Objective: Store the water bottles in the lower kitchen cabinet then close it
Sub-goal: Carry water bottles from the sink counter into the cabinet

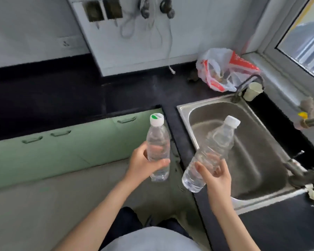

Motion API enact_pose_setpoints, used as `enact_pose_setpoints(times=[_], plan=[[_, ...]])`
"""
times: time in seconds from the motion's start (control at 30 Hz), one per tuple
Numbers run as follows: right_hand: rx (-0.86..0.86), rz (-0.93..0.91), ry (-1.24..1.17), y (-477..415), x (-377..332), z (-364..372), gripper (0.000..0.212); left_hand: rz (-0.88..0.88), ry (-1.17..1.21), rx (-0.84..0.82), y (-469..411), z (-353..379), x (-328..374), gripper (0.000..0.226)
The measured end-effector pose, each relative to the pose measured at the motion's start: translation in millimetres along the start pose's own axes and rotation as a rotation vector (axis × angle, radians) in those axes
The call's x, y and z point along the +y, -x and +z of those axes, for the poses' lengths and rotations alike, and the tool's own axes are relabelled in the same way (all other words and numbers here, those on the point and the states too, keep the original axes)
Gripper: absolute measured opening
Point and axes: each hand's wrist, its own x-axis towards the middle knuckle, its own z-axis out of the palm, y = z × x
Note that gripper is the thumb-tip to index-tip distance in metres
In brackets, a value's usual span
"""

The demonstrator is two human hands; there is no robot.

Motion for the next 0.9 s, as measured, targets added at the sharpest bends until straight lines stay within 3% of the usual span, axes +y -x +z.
enact_pose_setpoints(times=[0.2, 0.37, 0.53, 0.77, 0.9], plan=[[-0.347, 0.012, 0.159, -6.7, 20.1, 80.1, 0.036, -0.130, 0.183, 0.387, 47.7, -89.5, -47.0, 0.036], [-0.619, 0.057, 0.356, 27.7, 56.1, 162.8, 0.033, -0.350, 0.314, 0.621, 118.8, -158.4, -114.2, 0.056], [-0.853, 0.061, 0.513, 94.0, 91.5, 265.8, 0.029, -0.525, 0.313, 0.848, 201.7, -229.2, -184.3, 0.060], [-1.154, 0.027, 0.598, 202.4, 123.3, 419.3, 0.035, -0.558, 0.344, 1.132, 305.6, -342.9, -235.1, 0.032], [-1.292, -0.001, 0.607, 252.1, 127.3, 495.6, 0.036, -0.564, 0.410, 1.286, 344.0, -398.7, -251.0, 0.042]])
